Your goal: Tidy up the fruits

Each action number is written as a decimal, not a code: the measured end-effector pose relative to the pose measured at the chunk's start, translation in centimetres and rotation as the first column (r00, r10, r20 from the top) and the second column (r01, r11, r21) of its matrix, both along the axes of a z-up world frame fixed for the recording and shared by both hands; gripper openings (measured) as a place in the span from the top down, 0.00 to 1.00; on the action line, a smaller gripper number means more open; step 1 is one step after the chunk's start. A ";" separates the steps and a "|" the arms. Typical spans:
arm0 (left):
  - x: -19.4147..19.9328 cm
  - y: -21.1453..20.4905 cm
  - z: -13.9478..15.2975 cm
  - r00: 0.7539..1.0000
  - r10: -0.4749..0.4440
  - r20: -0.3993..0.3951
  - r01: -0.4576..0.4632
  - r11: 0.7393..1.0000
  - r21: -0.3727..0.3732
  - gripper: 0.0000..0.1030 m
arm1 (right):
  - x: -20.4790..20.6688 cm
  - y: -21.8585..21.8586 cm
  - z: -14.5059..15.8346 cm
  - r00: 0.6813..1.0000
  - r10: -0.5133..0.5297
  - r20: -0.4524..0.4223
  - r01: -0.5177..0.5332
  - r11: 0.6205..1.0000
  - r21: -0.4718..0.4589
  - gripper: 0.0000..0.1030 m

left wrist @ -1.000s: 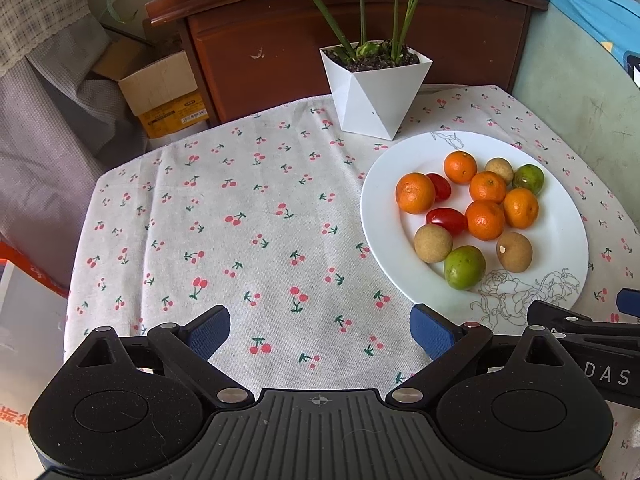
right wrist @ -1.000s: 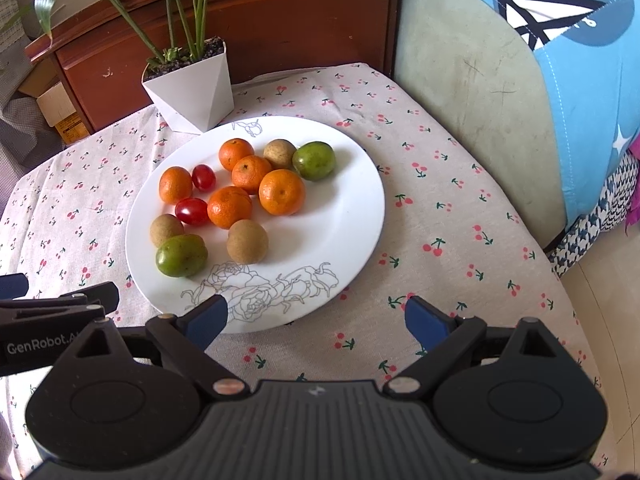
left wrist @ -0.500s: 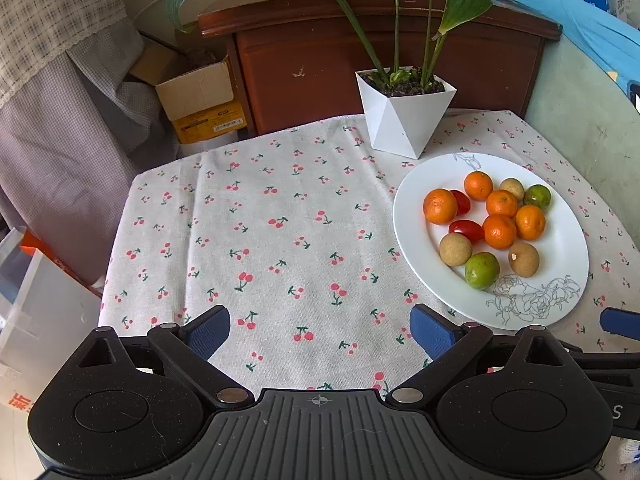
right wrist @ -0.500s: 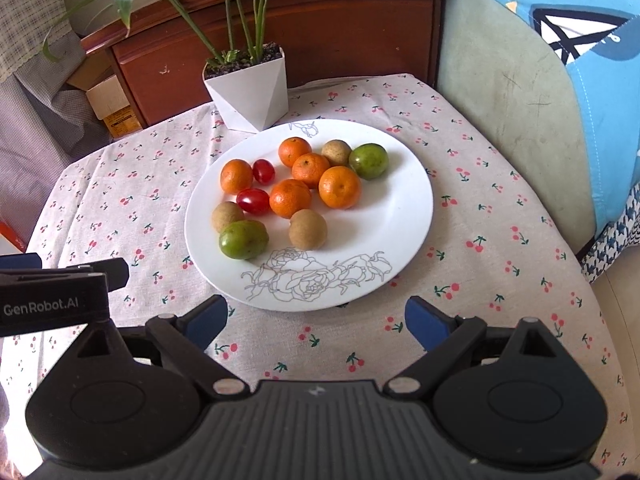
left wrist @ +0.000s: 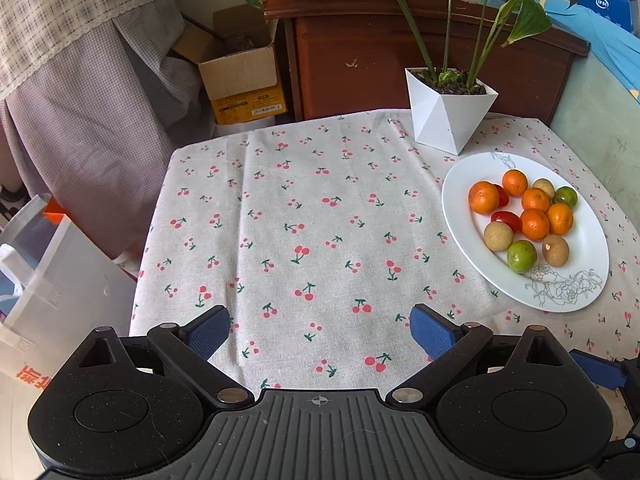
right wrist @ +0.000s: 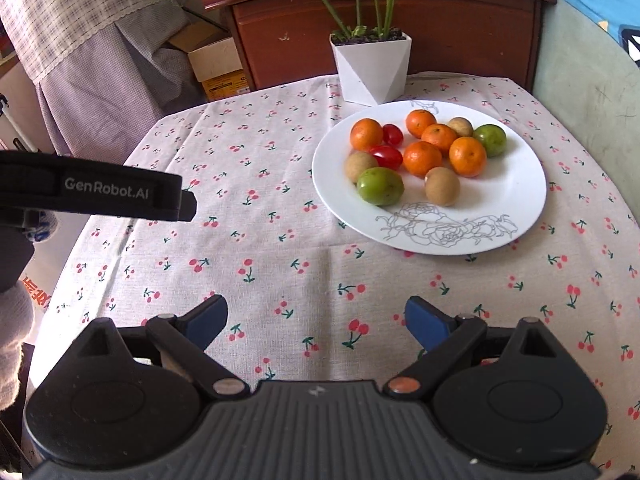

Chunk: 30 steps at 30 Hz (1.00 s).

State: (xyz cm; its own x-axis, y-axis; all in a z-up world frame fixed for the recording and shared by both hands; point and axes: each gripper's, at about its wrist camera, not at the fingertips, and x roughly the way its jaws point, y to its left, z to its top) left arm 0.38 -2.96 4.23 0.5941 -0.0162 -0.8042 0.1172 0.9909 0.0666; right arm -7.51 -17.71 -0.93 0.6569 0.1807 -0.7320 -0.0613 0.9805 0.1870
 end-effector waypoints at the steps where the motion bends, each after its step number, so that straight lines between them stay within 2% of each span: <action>1: -0.1 0.2 -0.1 1.000 0.004 -0.004 -0.004 1.000 0.000 0.05 | -0.1 0.2 -0.2 1.000 0.000 0.008 0.000 1.000 -0.001 0.08; 4: -0.2 0.7 -0.3 1.000 0.013 -0.013 -0.013 1.000 -0.006 0.05 | -0.4 0.8 -1.1 1.000 -0.005 0.018 0.005 1.000 -0.008 0.08; 11: -0.6 1.7 -0.8 0.999 0.035 -0.027 -0.035 0.999 -0.009 0.05 | -1.0 3.3 -2.3 0.992 0.058 0.112 -0.041 0.988 -0.147 0.01; 19: -0.7 2.5 -1.2 0.998 0.050 -0.038 -0.050 0.999 -0.010 0.05 | -0.9 4.2 -3.1 0.978 -0.024 0.209 0.053 0.989 -0.136 0.01; 30: -0.5 3.1 -2.1 0.997 0.056 -0.055 -0.056 0.998 0.000 0.05 | -1.0 4.2 -3.1 0.976 -0.037 0.215 0.067 0.989 -0.134 0.01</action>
State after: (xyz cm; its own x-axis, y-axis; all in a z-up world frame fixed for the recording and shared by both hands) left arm -0.14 0.13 2.17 0.5490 0.0144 -0.8357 0.0651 0.9961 0.0599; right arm -8.47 -13.47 -4.00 0.8054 0.0477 -0.5909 -0.0326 0.9988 0.0361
